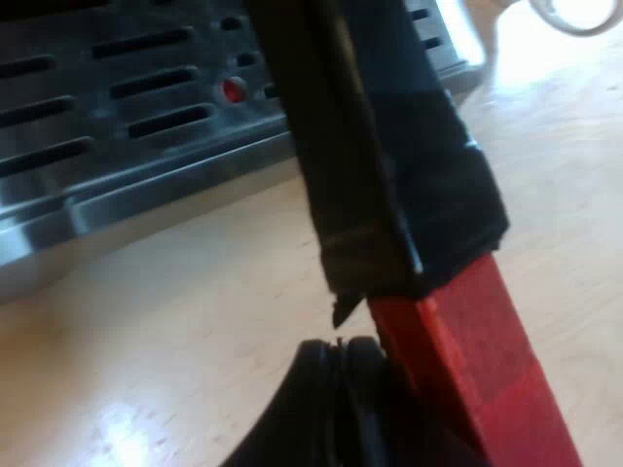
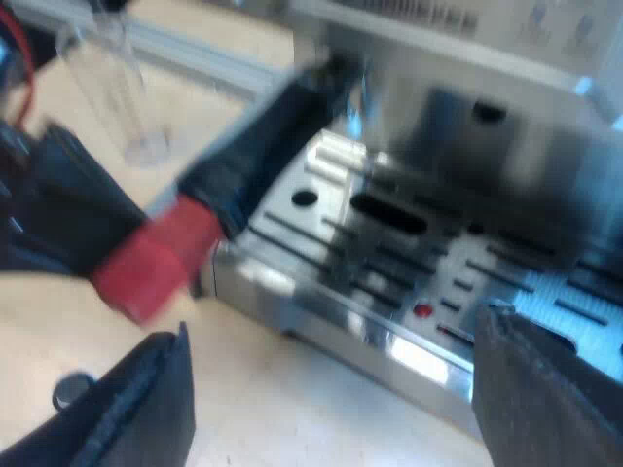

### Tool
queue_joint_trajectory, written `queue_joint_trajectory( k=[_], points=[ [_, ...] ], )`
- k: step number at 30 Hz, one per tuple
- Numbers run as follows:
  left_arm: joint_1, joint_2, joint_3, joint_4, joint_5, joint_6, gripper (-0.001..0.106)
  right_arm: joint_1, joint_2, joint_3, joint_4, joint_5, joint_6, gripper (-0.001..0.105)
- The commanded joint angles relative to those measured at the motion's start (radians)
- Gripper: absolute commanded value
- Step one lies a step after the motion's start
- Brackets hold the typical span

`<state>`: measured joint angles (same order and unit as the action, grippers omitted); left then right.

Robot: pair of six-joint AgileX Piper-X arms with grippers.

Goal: Put the handle in the coffee machine

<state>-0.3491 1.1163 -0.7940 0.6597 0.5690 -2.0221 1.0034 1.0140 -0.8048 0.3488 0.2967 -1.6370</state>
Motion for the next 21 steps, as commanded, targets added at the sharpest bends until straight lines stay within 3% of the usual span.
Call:
queue_joint_trajectory(
  k=[1,6,11,13,14,17,21],
  points=[
    [-0.041,-0.016,-0.029,-0.181,0.154,-0.048,0.000,0.001,-0.038,-0.007,0.004,0.008,-0.005,0.063],
    [-0.048,-0.016,-0.029,-0.192,0.162,-0.040,0.000,0.001,-0.060,-0.007,0.015,0.008,-0.005,0.063],
    [-0.029,-0.028,-0.029,-0.128,0.162,-0.012,0.000,0.001,-0.059,-0.007,0.014,0.008,-0.005,0.063],
    [-0.008,-0.041,-0.029,-0.045,0.129,0.061,0.000,0.001,-0.059,-0.007,0.014,0.008,-0.005,0.063],
    [0.019,-0.058,-0.029,0.067,0.072,0.164,0.000,0.001,-0.059,-0.007,0.014,0.008,-0.005,0.063],
    [0.065,-0.102,-0.029,0.206,-0.060,0.349,0.000,0.001,-0.059,-0.007,0.014,0.008,-0.005,0.063],
    [0.101,-0.166,-0.029,0.251,-0.162,0.427,0.000,0.001,-0.059,-0.007,0.014,0.008,-0.005,0.063]
  ],
)
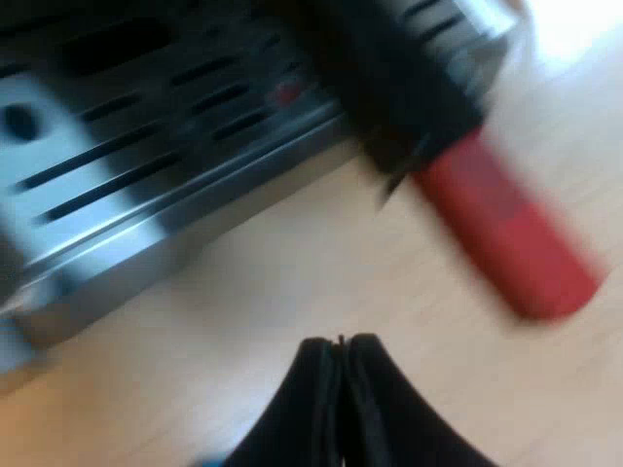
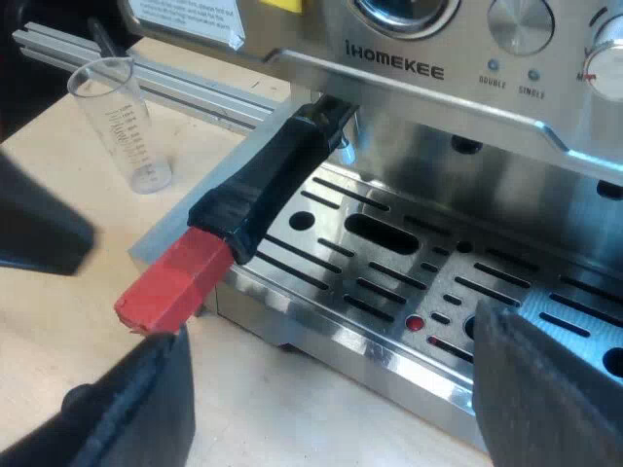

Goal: Put the handle in the coffee machine

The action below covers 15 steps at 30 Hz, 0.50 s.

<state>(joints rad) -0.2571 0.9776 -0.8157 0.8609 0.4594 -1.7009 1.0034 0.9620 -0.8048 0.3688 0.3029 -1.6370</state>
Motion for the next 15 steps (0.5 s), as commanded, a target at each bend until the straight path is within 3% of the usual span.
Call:
queue_joint_trajectory(
  k=[1,6,9,14,15],
  points=[
    [0.016,-0.049,-0.007,0.055,-0.072,0.114,0.000,0.001,-0.007,-0.007,-0.005,0.002,-0.005,0.063],
    [0.049,-0.142,-0.007,0.058,-0.086,0.113,0.000,0.001,-0.007,-0.007,-0.005,0.002,-0.005,0.063],
    [0.094,-0.220,-0.007,0.058,-0.090,0.113,0.013,0.001,-0.007,-0.011,-0.005,0.002,-0.005,0.063],
    [0.182,-0.303,-0.044,0.062,-0.090,0.113,0.049,-0.007,-0.007,-0.037,-0.002,0.000,-0.005,0.063],
    [0.189,-0.305,-0.050,0.062,-0.090,0.113,0.052,-0.014,-0.007,-0.044,-0.003,-0.001,-0.008,0.064]
  ],
)
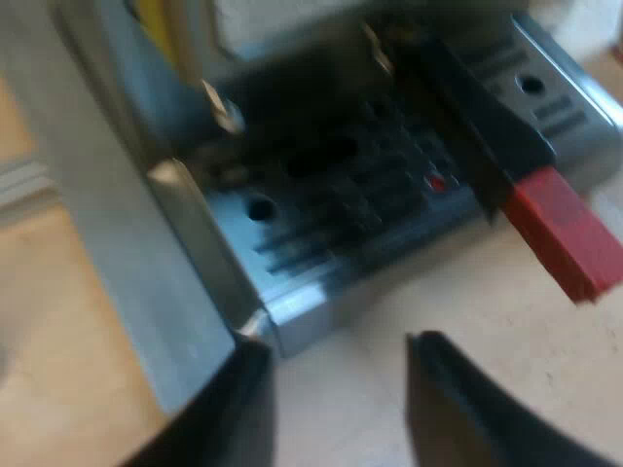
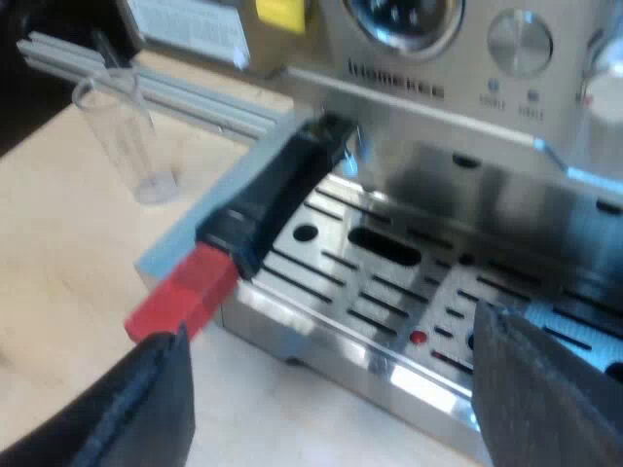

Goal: Put the handle in the coffee machine

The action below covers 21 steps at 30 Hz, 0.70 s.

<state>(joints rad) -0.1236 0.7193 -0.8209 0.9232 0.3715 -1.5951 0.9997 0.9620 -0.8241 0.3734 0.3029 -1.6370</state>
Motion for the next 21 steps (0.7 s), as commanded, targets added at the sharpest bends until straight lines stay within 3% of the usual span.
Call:
queue_joint_trajectory(
  k=[1,7,11,16,21],
  points=[
    [0.078,-0.056,-0.074,0.000,-0.002,0.008,0.058,-0.022,-0.007,-0.038,-0.007,-0.001,-0.013,0.064],
    [0.153,-0.059,-0.212,-0.007,-0.002,0.008,0.070,-0.111,-0.007,-0.120,0.049,-0.065,-0.019,0.064],
    [0.181,-0.059,-0.289,-0.044,-0.002,0.008,0.070,-0.260,-0.007,-0.246,0.162,-0.105,-0.088,0.064],
    [0.216,-0.059,-0.329,-0.062,-0.002,0.008,0.070,-0.455,-0.018,-0.322,0.262,-0.129,-0.118,0.063],
    [0.251,-0.061,-0.330,-0.062,-0.002,0.008,0.070,-0.670,-0.073,-0.322,0.290,-0.129,-0.118,0.063]
  ],
)
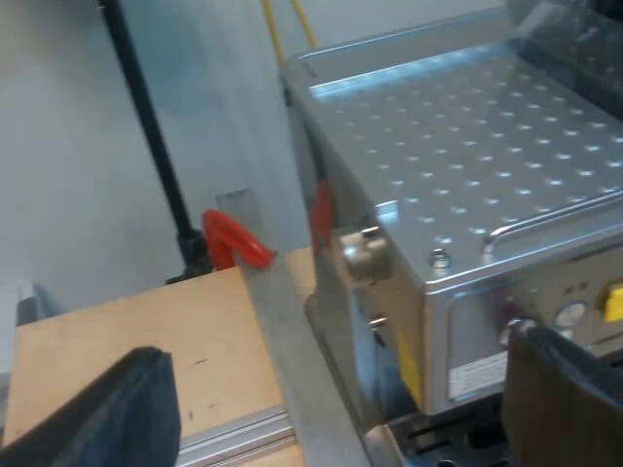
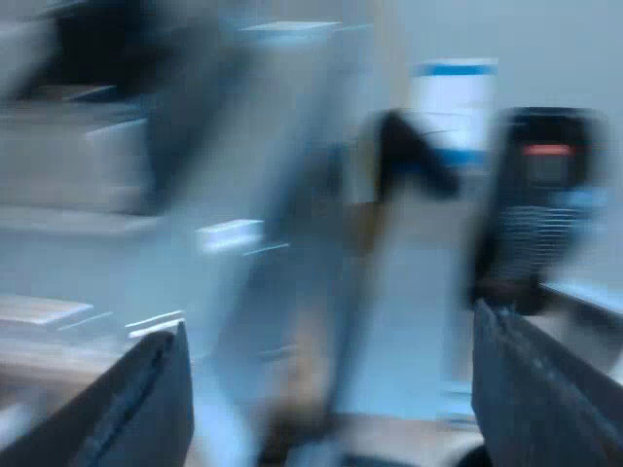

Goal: Put the handle in the coffee machine

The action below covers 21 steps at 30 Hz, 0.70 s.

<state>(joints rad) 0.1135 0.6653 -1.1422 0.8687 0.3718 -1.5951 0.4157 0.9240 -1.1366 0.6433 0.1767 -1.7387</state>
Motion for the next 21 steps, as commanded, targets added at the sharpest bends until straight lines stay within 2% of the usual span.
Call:
queue_joint_trajectory(
  k=[1,3,7,9,17,18,19,21],
  points=[
    [0.025,-0.010,-0.008,-0.007,-0.002,0.008,0.070,-0.139,-0.049,-0.009,0.035,-0.003,-0.016,0.063],
    [0.038,-0.014,-0.008,-0.007,0.000,0.008,0.070,-0.211,-0.068,-0.009,0.059,-0.003,-0.025,0.063],
    [0.042,-0.036,-0.008,-0.007,0.002,0.008,0.070,-0.366,-0.122,-0.009,0.108,-0.036,-0.113,0.063],
    [0.042,-0.047,-0.008,-0.007,0.007,0.008,0.070,-0.411,-0.148,-0.007,0.116,-0.059,-0.130,0.063],
    [0.042,-0.119,-0.008,0.016,0.058,0.008,0.070,-0.457,-0.295,-0.007,0.148,-0.070,-0.130,0.063],
    [0.042,-0.153,-0.008,0.055,0.064,0.008,0.070,-0.457,-0.319,-0.007,0.159,-0.070,-0.130,0.063],
    [0.042,-0.218,-0.004,0.119,0.076,0.059,0.070,-0.457,-0.353,-0.007,0.175,-0.070,-0.130,0.063],
    [0.042,-0.251,0.003,0.137,0.078,0.078,0.070,-0.457,-0.405,-0.007,0.200,-0.073,-0.130,0.063]
  ],
)
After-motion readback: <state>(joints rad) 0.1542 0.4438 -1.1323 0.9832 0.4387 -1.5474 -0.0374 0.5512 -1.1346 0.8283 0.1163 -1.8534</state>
